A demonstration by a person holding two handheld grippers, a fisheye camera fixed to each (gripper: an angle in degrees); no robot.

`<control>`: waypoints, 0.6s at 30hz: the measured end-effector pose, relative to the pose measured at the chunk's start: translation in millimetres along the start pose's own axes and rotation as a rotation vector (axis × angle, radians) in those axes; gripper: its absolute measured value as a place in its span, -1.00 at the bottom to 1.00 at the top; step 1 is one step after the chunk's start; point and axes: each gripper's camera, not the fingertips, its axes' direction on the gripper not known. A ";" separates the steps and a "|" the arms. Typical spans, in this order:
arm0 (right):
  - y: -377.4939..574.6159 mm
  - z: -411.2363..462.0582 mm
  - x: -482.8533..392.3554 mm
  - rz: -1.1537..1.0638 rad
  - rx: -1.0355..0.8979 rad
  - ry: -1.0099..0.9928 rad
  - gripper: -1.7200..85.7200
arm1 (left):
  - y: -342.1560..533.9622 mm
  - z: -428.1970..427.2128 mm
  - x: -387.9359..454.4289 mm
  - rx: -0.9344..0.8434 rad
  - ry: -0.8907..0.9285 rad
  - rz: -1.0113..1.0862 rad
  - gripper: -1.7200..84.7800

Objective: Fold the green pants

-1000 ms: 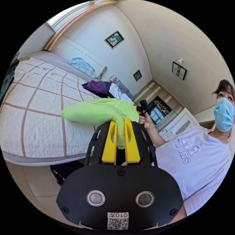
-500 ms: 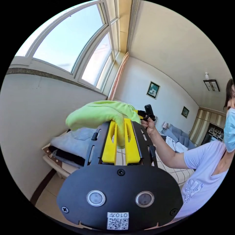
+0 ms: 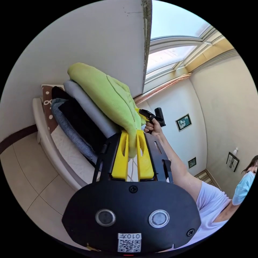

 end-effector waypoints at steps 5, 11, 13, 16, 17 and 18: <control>-5.2 1.1 1.8 0.084 -0.067 0.070 -0.79 | -13.3 4.9 12.4 -0.048 0.006 0.046 -0.83; 26.0 33.6 21.5 0.056 0.059 0.014 -0.79 | 29.3 28.4 -12.5 -0.066 0.024 -0.021 -0.83; 35.6 40.1 20.7 0.054 0.087 0.041 -0.79 | 38.0 38.9 11.9 -0.102 -0.067 0.062 -0.82; 51.5 44.9 12.5 0.064 0.140 0.084 -0.78 | 39.0 50.2 39.6 -0.141 -0.169 0.148 -0.80; 60.3 43.8 4.2 0.037 0.169 0.110 -0.78 | 39.7 51.7 44.2 -0.147 -0.183 0.157 -0.80; 65.6 42.1 -0.1 0.025 0.183 0.128 -0.79 | 42.4 53.5 54.2 -0.156 -0.210 0.176 -0.79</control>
